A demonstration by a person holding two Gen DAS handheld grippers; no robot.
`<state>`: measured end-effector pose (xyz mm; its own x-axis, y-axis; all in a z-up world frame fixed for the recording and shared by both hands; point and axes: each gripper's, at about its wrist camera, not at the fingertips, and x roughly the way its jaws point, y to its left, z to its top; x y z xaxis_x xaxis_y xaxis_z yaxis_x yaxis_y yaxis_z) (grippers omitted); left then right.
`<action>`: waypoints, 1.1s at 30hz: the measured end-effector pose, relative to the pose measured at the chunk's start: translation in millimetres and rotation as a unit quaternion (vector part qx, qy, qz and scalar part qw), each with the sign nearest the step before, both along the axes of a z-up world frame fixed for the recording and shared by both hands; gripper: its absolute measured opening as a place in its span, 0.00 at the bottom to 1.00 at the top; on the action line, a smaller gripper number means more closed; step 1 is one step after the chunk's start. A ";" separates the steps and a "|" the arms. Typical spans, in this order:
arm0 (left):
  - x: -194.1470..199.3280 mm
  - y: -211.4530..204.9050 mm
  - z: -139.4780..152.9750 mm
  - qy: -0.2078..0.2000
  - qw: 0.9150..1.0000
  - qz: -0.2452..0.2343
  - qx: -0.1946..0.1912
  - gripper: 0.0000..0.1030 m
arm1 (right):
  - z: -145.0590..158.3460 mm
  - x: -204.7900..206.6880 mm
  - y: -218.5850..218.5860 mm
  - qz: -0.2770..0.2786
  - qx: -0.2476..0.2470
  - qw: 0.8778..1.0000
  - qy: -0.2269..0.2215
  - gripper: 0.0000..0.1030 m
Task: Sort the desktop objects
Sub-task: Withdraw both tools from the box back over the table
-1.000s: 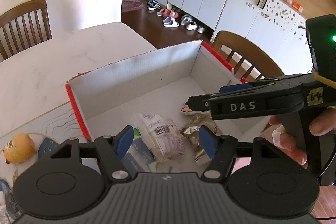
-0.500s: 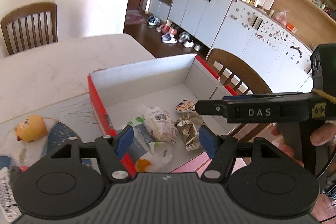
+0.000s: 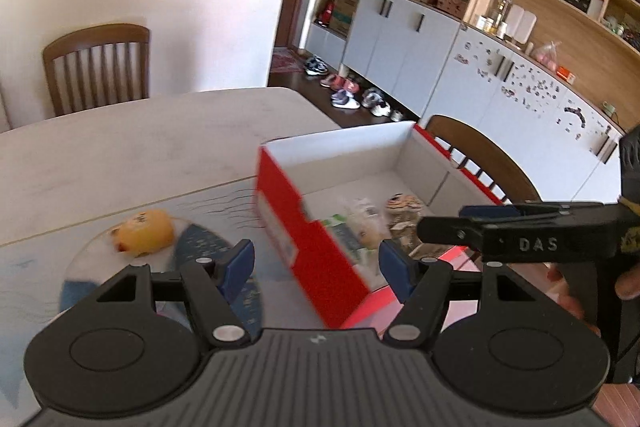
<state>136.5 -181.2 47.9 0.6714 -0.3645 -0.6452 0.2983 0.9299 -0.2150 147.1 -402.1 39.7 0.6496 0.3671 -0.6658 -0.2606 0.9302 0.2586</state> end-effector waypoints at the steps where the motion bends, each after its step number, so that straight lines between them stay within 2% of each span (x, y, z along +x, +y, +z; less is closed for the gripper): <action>1: -3.1 8.1 0.0 -0.001 1.000 0.002 -0.001 0.66 | -1.0 -4.2 6.3 0.001 0.002 1.000 -0.001 0.73; 9: -23.5 63.4 -7.0 -0.002 1.000 0.022 -0.002 0.66 | -9.0 -33.6 55.7 0.018 -0.001 1.000 0.003 0.74; 18: -41.0 116.9 -13.0 -0.004 0.999 0.036 0.005 0.66 | -13.7 -63.0 112.9 0.041 -0.020 0.999 -0.004 0.80; 21: -44.3 131.2 -14.7 -0.005 0.999 0.042 0.008 0.74 | -17.2 -68.5 127.8 0.048 -0.020 0.999 0.001 0.82; 24: -47.5 144.9 -16.5 -0.010 0.999 0.047 0.012 0.75 | -21.8 -74.0 142.0 0.054 -0.020 0.998 0.006 0.83; 27: -48.0 159.3 -19.8 -0.006 0.998 0.058 0.010 0.81 | -25.9 -77.9 155.6 0.060 -0.026 0.998 0.008 0.84; 33: -45.1 183.0 -33.4 0.007 0.996 0.082 0.020 0.83 | -32.9 -84.3 175.8 0.074 -0.034 0.997 0.006 0.84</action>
